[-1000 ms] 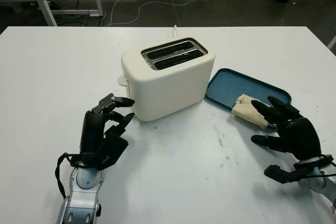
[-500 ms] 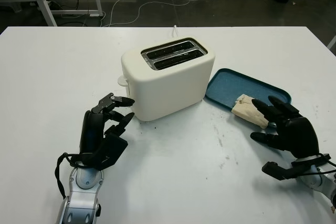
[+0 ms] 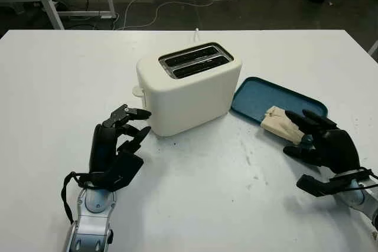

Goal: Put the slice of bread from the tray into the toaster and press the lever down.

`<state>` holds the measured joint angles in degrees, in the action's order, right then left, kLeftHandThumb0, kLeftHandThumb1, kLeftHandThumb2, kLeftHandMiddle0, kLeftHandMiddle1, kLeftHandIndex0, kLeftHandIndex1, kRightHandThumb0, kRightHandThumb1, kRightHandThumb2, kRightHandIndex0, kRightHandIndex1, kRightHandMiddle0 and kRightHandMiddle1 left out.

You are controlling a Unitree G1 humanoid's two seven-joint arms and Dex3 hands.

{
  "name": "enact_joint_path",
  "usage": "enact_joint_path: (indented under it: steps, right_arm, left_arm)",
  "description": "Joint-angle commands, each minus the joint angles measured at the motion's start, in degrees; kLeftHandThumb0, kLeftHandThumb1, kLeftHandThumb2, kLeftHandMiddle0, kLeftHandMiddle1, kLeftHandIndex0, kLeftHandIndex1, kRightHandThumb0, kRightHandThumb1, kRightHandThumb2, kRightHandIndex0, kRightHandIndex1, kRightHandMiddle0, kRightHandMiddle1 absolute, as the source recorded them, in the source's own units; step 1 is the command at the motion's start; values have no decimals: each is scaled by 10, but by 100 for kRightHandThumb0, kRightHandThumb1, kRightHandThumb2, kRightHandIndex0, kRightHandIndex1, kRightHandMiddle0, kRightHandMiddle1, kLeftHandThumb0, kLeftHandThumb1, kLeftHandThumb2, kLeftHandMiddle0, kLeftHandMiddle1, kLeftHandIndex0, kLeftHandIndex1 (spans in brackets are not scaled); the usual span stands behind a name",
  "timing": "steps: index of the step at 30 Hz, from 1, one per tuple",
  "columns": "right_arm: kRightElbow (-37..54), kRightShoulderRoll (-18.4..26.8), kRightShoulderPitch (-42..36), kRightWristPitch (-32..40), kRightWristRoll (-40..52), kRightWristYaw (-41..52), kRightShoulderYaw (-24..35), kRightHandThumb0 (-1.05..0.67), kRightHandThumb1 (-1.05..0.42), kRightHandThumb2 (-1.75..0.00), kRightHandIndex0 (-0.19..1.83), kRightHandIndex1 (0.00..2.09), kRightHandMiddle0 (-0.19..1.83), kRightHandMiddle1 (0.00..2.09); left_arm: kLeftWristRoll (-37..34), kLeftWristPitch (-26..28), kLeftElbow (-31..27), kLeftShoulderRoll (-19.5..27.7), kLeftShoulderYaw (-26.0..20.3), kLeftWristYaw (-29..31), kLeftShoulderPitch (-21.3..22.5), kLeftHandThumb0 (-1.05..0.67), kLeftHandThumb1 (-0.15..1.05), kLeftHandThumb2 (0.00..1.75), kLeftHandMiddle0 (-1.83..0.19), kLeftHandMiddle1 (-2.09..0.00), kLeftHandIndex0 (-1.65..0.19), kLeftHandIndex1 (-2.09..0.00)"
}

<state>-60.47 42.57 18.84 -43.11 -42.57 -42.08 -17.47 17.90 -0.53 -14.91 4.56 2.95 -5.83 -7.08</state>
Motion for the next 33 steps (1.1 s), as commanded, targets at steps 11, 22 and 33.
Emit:
enact_joint_path:
  steps: [11,22,33]
  right_arm:
    - [-8,20,14,15,-50,-67,-52,-43,-81,-1,98,26,94,11]
    - [5,28,15,22,-53,-88,-76,-52,-89,-1,87,96,117,4]
    - [9,22,29,42,-79,-200,-85,-65,-92,-26,80,149,95,84]
  left_arm:
    - [0,-7,-12,-4,0,-5,-9,-22,92,20,-62,-136,-61,-90]
    - [0,-10,-10,-4,1,-6,-10,-23,92,20,-62,-136,-62,-90]
    - [-2,-11,-3,-8,2,-7,-10,-22,92,20,-62,-136,-62,-90]
